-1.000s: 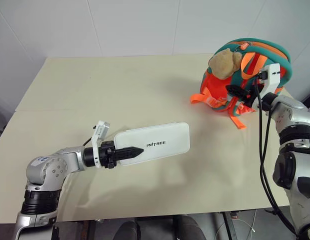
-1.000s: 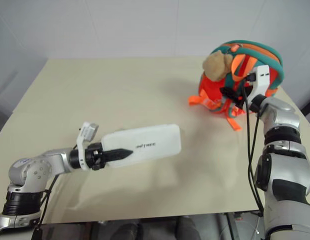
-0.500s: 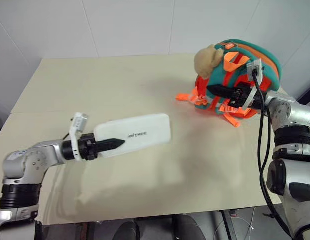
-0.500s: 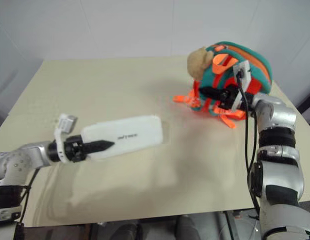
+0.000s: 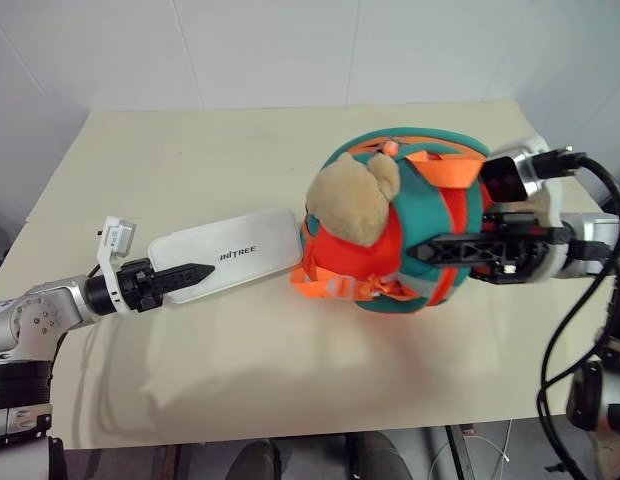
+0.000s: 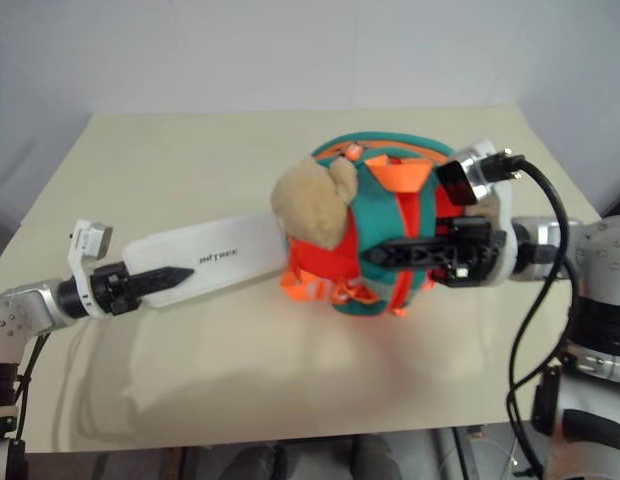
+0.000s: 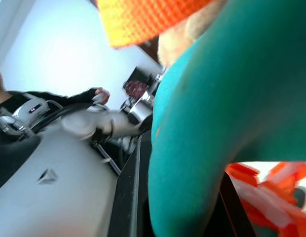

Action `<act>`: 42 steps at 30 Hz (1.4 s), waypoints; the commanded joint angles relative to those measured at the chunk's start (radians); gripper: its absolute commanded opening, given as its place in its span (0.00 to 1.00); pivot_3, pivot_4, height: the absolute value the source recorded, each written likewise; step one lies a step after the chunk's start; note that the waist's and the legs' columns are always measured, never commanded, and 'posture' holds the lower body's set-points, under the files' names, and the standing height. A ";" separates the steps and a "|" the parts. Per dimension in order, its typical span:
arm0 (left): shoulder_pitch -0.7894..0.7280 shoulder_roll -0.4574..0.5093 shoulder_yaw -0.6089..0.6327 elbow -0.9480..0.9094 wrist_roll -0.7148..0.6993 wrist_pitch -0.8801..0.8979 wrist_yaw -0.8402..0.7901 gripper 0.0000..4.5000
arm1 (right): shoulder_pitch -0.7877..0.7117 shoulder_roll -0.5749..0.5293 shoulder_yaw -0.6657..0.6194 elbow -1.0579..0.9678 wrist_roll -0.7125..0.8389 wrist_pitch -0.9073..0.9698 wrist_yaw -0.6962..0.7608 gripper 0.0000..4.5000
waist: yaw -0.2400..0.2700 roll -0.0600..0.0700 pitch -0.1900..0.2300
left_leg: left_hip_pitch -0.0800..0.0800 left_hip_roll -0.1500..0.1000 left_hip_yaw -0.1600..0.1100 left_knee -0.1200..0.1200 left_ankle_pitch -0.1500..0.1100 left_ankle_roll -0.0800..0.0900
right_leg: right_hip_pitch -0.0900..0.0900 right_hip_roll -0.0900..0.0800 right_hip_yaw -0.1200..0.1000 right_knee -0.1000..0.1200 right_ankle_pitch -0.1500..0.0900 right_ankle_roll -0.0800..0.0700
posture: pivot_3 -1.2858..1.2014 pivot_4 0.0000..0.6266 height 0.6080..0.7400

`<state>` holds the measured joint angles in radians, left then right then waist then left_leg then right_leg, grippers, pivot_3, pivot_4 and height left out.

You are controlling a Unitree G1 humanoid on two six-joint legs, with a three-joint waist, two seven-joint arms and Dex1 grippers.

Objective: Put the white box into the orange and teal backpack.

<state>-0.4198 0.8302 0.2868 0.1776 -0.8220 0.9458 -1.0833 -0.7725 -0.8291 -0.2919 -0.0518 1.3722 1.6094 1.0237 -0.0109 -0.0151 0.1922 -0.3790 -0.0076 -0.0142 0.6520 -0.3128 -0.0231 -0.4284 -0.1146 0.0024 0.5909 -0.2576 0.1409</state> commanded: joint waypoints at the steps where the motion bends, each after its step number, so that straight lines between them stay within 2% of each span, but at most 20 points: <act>1: -0.006 -0.020 0.081 -0.009 -0.026 -0.046 0.012 0.28 | 0.053 -0.065 -0.025 -0.057 0.202 0.005 -0.081 0.13 | 0.007 0.000 0.000 | 0.000 0.000 0.000 0.001 0.000 0.000 | 0.000 0.000 0.000 0.000 0.000 0.000 | 0.52 0.24 1.00; 3: 0.000 -0.035 0.100 -0.037 -0.043 -0.038 0.024 0.28 | 0.093 -0.084 -0.019 -0.069 0.244 -0.012 -0.132 0.13 | 0.009 0.000 0.000 | 0.000 0.001 0.000 0.001 -0.001 0.001 | 0.000 0.001 0.000 0.000 0.000 0.000 | 0.52 0.24 1.00; 8: 0.019 -0.059 0.154 -0.161 -0.128 0.010 0.057 0.28 | 0.165 -0.082 0.000 -0.050 0.185 -0.060 -0.176 0.13 | 0.009 -0.001 -0.001 | 0.000 0.001 0.001 0.003 -0.001 0.001 | 0.000 0.001 0.000 0.001 0.000 0.000 | 0.52 0.24 1.00; 14: 0.002 -0.041 0.259 -0.318 -0.353 0.129 0.118 0.28 | 0.190 -0.040 0.051 -0.081 0.125 -0.116 -0.153 0.13 | 0.008 -0.002 -0.001 | -0.001 0.002 0.001 0.008 -0.003 0.005 | 0.000 0.001 0.000 0.004 0.000 0.000 | 0.52 0.24 1.00; 20: -0.026 -0.035 0.279 -0.369 -0.436 0.125 0.184 0.28 | 0.201 -0.022 0.106 -0.082 0.032 -0.177 -0.097 0.13 | 0.009 -0.002 -0.001 | -0.001 0.002 0.000 0.012 -0.004 0.005 | 0.001 0.002 0.001 0.006 0.001 0.000 | 0.52 0.24 1.00; 26: -0.138 -0.092 0.128 -0.325 -0.281 -0.028 0.164 0.28 | 0.201 -0.006 0.130 -0.096 -0.012 -0.212 -0.062 0.13 | 0.010 -0.003 -0.001 | 0.000 0.001 0.001 0.013 -0.003 0.005 | 0.002 0.004 0.001 0.005 0.002 -0.002 | 0.52 0.24 1.00; 31: -0.225 -0.118 0.005 -0.269 -0.179 -0.113 0.081 0.28 | 0.229 0.003 0.122 -0.121 -0.012 -0.223 -0.068 0.13 | 0.008 -0.003 -0.002 | 0.000 0.002 0.001 0.013 -0.003 0.004 | 0.002 0.005 0.001 0.007 0.003 -0.002 | 0.52 0.24 1.00; 35: -0.253 -0.097 -0.077 -0.238 -0.088 -0.180 -0.008 0.28 | 0.249 0.010 0.111 -0.137 -0.005 -0.229 -0.080 0.13 | 0.007 -0.003 -0.002 | 0.000 0.002 0.002 0.012 -0.003 0.004 | 0.002 0.005 0.002 0.004 0.003 -0.002 | 0.52 0.24 1.00; 40: -0.293 -0.050 -0.119 -0.146 0.031 -0.287 -0.085 0.28 | 0.266 0.020 0.098 -0.148 0.006 -0.235 -0.100 0.13 | 0.010 -0.003 -0.002 | 0.000 0.003 0.002 0.012 -0.004 0.006 | 0.003 0.006 0.002 0.004 0.003 -0.001 | 0.52 0.24 1.00; 42: -0.320 -0.023 -0.149 -0.069 0.130 -0.398 -0.117 0.28 | 0.275 0.026 0.096 -0.153 0.010 -0.242 -0.109 0.13 | 0.010 -0.003 -0.002 | 0.000 0.003 0.002 0.013 -0.004 0.006 | 0.003 0.006 0.002 0.005 0.003 -0.001 | 0.52 0.24 1.00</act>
<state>-0.7256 0.7702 0.1648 0.0611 -0.8002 0.6158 -1.1899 -0.5013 -0.8112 -0.1678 -0.1694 1.3488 1.3744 0.9155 -0.0008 -0.0183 0.1904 -0.3783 -0.0050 -0.0121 0.6651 -0.3171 -0.0169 -0.4253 -0.1090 0.0045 0.5952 -0.2546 0.1396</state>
